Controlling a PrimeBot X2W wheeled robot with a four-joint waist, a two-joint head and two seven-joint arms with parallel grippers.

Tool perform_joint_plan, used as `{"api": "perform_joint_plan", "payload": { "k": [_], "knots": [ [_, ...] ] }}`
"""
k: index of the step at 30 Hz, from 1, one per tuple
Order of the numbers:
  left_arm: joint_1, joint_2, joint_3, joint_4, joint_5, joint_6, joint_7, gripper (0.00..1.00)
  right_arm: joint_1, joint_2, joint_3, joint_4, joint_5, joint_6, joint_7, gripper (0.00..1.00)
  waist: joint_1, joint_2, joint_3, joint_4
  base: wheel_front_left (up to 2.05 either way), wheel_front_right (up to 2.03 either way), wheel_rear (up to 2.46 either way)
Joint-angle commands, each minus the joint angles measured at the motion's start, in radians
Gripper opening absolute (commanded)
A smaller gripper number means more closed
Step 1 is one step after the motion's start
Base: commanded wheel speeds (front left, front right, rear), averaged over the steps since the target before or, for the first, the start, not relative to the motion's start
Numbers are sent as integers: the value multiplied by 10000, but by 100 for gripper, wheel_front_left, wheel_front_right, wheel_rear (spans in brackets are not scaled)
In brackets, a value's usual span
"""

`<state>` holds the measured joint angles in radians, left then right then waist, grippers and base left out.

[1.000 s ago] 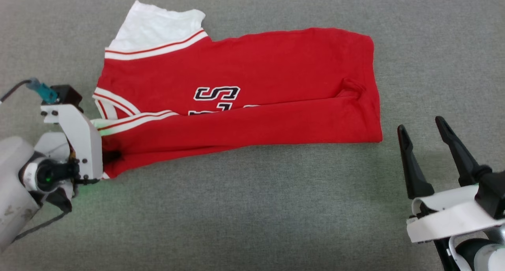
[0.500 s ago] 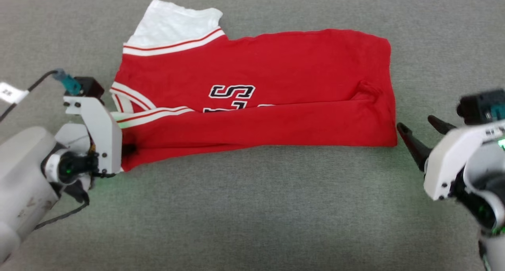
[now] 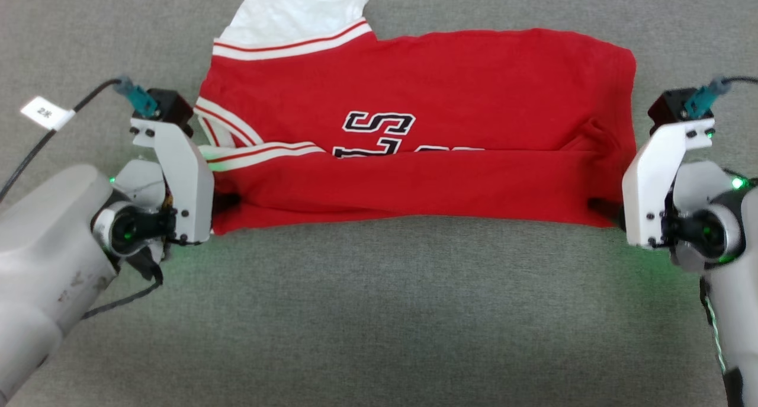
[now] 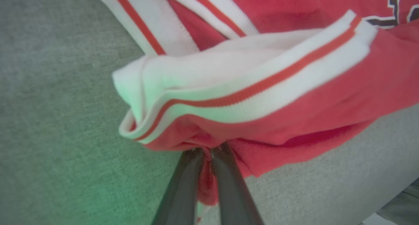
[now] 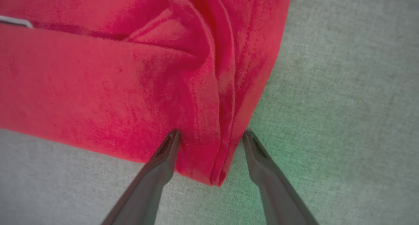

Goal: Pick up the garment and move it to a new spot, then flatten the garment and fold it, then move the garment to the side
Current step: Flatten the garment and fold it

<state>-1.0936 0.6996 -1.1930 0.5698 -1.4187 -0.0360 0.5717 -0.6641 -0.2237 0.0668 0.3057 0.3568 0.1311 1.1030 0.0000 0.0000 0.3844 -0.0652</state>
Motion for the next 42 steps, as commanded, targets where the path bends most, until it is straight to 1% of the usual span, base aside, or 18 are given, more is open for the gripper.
{"api": "perform_joint_plan", "payload": {
  "k": [1, 4, 5, 6, 10, 15, 18, 23, 29, 33, 36, 39, 42],
  "knots": [
    [244, -480, -190, 63, 54, -33, -46, 0, -6, 105, -3, 252, -102, -8, 92, 100, 0, 0, 74, 66, 0, 0, 0],
    [182, -617, -176, 247, 63, -113, -73, 0, -297, 295, 128, 943, -371, -8, 341, 100, 0, 0, 132, 136, 0, 0, 0],
    [163, -671, -177, 307, 67, -127, -83, 0, -367, 370, 131, 1124, -389, -8, 311, 46, 0, 0, 138, 160, 0, 0, 0],
    [154, -714, -173, 382, 51, -155, -84, 0, -465, 451, 21, 1275, -446, -8, 211, 0, 0, 0, 137, 181, 0, 0, 0],
    [135, -761, -175, 632, 11, -268, -31, 0, -676, 427, -36, 1592, -488, -8, 0, 0, 0, 0, 24, 252, 0, 0, 0],
    [37, -467, -121, 806, 21, -379, 93, 0, -828, -10, -265, 1606, -375, -11, -214, 0, 0, 0, -259, 238, 0, 0, 0],
    [-2, -241, -123, 778, -10, -354, 256, 0, -779, -161, -452, 1532, -202, -11, -269, 0, 0, 0, -478, 242, 0, 0, 0],
    [17, 56, -136, 408, -107, -199, 595, 0, -546, -529, -605, 1292, 120, -11, -8, 0, 0, 0, -863, 279, 0, 0, 0],
    [213, 486, -220, -419, -151, 168, 994, 0, -39, -717, -766, 589, 500, -11, 527, 0, 0, 0, -1286, 329, 0, 0, 0],
    [358, 875, -279, -1395, -231, 563, 1384, 0, 488, -959, -750, -282, 867, -11, 954, 0, 0, 0, -1414, 391, 0, 0, 0],
    [550, 1218, -281, -2205, -282, 869, 1429, 0, 1108, -1125, -842, -1103, 1092, -11, 1214, 0, 0, 0, -1405, 441, 0, 0, 0],
    [834, 1490, -326, -2854, -282, 1122, 1327, 0, 1804, -1026, -1037, -1807, 1246, -11, 1399, 0, 0, 0, -1299, 430, 0, 0, 0],
    [1109, 1630, -384, -3103, -151, 1308, 1176, 0, 2333, -800, -1211, -2181, 1140, -11, 1421, 0, 0, 0, -1087, 348, 0, 0, 0]
  ]
}}
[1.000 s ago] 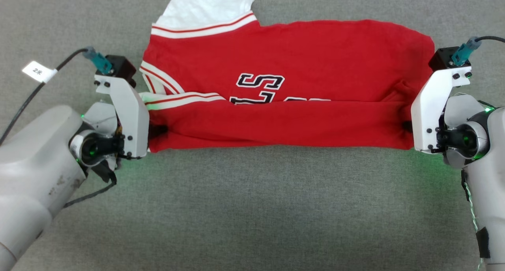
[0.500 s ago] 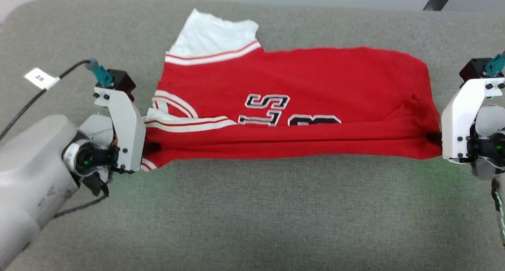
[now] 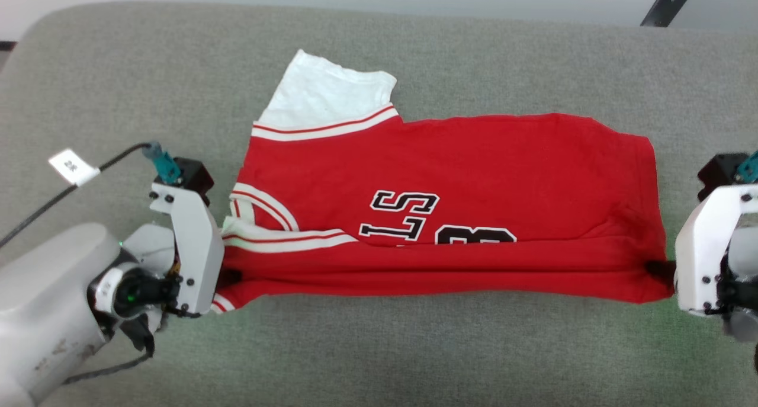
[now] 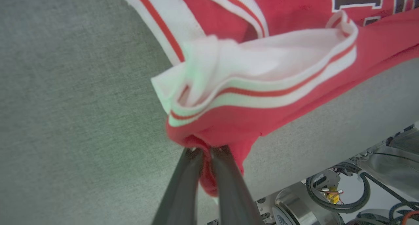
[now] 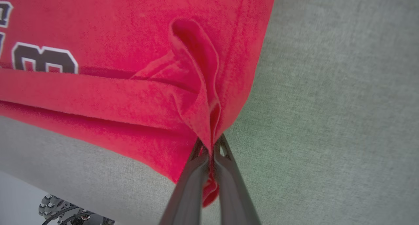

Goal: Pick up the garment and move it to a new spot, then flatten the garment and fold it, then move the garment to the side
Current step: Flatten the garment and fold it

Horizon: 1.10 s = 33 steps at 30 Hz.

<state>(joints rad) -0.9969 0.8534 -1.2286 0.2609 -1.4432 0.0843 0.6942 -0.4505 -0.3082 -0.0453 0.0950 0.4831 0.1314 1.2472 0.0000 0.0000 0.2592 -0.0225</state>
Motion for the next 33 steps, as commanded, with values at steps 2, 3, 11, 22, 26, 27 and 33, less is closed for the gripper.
{"api": "perform_joint_plan", "payload": {
  "k": [2, 3, 11, 22, 26, 27, 33],
  "knots": [
    [302, 43, -65, 41, 110, 212, -136, 2, 369, 271, -147, -99, -240, -15, -137, 0, 0, 0, 322, -154, 0, 0, 0],
    [407, -43, -70, 129, 70, 241, -180, 3, 398, 376, -138, -67, -314, -13, -230, 0, 0, 0, 403, -195, 0, 0, 0],
    [529, -857, -243, 1615, 168, 233, -97, 0, -12, 1043, 115, 989, -737, -13, -1026, 0, 0, 0, 880, -460, 0, 0, 0],
    [-89, -1090, 65, 2196, 323, -297, -394, 60, -327, 932, 388, 2026, -726, -17, -1614, 0, 0, 0, 702, -346, 0, 0, 0],
    [-202, -792, 131, 2006, 374, -376, -350, 81, -183, 771, 389, 2279, -703, -17, -1732, 0, 0, 0, 414, -164, 0, 0, 0],
    [-185, -719, 123, 1925, 407, -405, -348, 82, -133, 732, 377, 2325, -717, -18, -1772, 0, 0, 0, 337, -113, 0, 0, 0],
    [81, -437, 332, 1243, 283, -389, -822, 94, 143, 752, 315, 2750, -840, -18, -1985, 0, 0, 0, -110, 142, 0, 0, 0]
  ]
}}
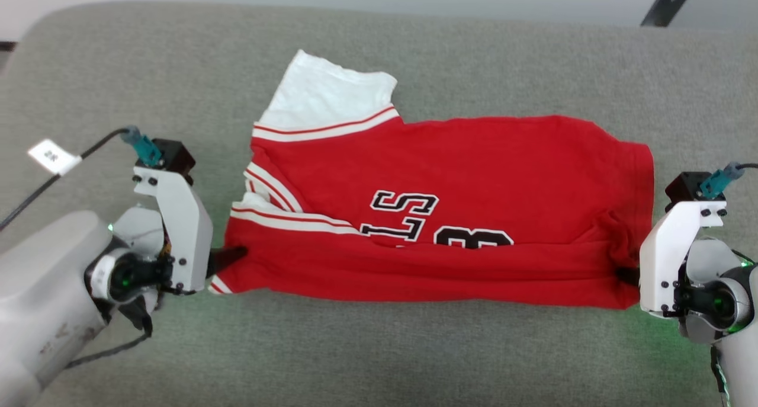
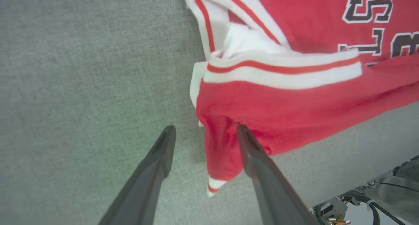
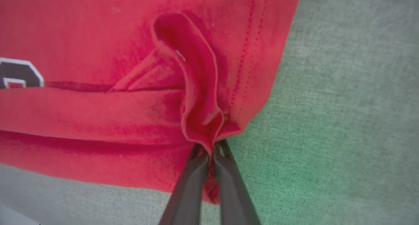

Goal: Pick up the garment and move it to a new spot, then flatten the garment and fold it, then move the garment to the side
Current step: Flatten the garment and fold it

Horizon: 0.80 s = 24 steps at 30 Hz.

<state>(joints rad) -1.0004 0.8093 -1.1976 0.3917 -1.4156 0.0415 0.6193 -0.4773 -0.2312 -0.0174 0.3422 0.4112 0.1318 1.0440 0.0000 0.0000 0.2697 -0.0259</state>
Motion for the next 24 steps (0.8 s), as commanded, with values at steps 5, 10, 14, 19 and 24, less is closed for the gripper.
{"api": "perform_joint_plan", "payload": {
  "k": [5, 10, 14, 19, 24],
  "knots": [
    [506, 279, 225, -553, 50, 196, -862, 91, 505, -26, -4, 755, -261, -20, -173, 47, 0, 0, -554, 342, 0, 0, 0],
    [909, 333, 420, -829, 245, 308, -1982, 70, 453, -96, -122, 1171, -456, -20, -597, 100, 0, 0, -881, 483, 0, 0, 0],
    [1027, 325, 489, -958, 603, 216, -2738, 58, 321, -263, -102, 1005, -359, -20, -1021, 100, 0, 0, -1131, 532, 0, 0, 0],
    [854, 247, 631, -950, 1090, 55, -3663, 69, 506, -585, 81, 235, -308, -19, -2075, 100, 0, 0, -1364, 454, 0, 0, 0],
    [764, 205, 820, -786, 1499, -119, -4668, 78, 1040, -1107, 720, -1358, -270, -19, -4391, 100, 0, 0, -1431, 225, 0, 0, 0]
  ]
}}
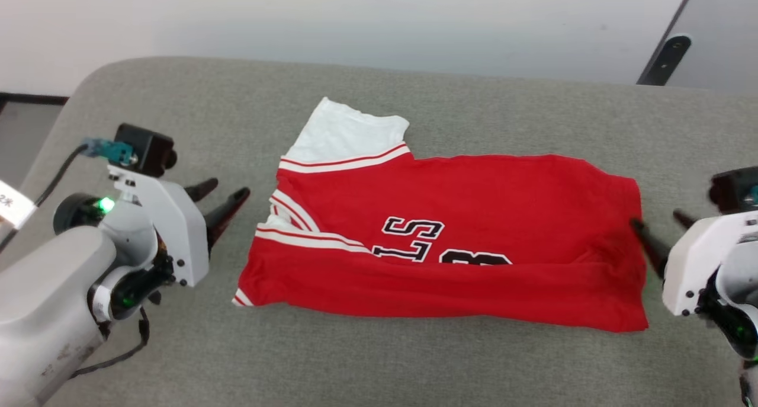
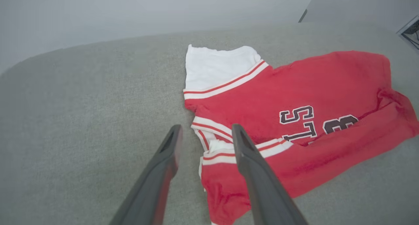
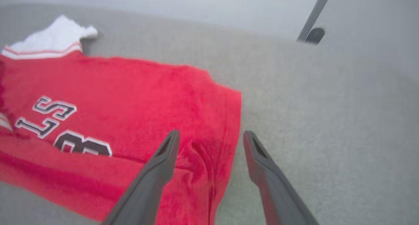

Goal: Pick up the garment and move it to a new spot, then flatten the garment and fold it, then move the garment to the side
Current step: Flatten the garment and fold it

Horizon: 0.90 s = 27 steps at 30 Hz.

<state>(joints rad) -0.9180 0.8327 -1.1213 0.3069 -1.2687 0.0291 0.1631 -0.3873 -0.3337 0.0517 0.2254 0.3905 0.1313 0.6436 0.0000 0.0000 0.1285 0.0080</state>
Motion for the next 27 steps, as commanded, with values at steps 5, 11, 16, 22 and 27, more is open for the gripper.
{"api": "perform_joint_plan", "payload": {
  "k": [5, 11, 16, 22, 27],
  "knots": [
    [-86, -99, 149, 220, 468, -240, -993, 71, 1013, -404, 489, -1492, -611, -13, -3512, 100, 0, 0, 50, -465, 0, 0, 0],
    [-375, -45, 175, 514, 814, -454, -1321, 93, 2087, 133, 535, -2335, -2047, -13, -6625, 100, 0, 0, 431, -1032, 0, 0, 0],
    [-1282, 108, 250, 866, 1207, -668, -976, 100, 2779, 1015, 524, -2952, -3180, -13, -8053, 100, 0, 0, 1174, -1617, 0, 0, 0],
    [-2996, 438, 520, 1352, 1763, -1054, -505, 100, 3043, 2121, 690, -3641, -3964, -13, -8943, 100, 0, 0, 2491, -2510, 0, 0, 0],
    [-4244, 582, 554, 1784, 1955, -1357, 270, 100, 3014, 2647, 922, -4267, -4160, -13, -9083, 100, 0, 0, 3510, -3203, 0, 0, 0]
  ]
}}
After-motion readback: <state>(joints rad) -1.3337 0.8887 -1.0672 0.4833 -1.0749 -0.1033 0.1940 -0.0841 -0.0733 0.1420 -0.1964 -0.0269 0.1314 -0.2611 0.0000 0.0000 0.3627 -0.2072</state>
